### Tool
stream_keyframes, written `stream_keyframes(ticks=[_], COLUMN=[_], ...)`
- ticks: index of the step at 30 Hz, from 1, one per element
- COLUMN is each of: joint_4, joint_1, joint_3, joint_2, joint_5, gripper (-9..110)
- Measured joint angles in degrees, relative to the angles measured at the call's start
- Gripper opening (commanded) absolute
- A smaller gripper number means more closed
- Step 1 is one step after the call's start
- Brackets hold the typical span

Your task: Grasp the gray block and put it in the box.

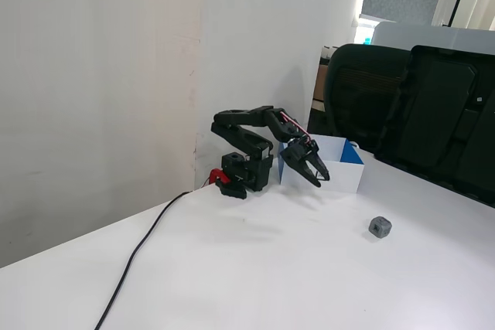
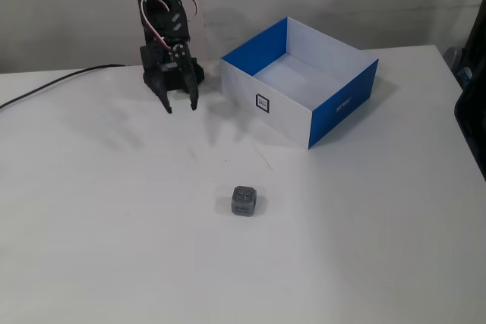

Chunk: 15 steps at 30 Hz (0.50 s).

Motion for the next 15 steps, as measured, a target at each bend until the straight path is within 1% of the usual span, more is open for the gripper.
stream_keyframes(ticks=[6,15], joint_4=[-7.91,-11.43], joint_1=[0.35,0.18], joint_3=[1.05,-4.48], joint_2=[-2.20,-18.54], joint_5=[-4.31,-4.48], gripper=[19,19])
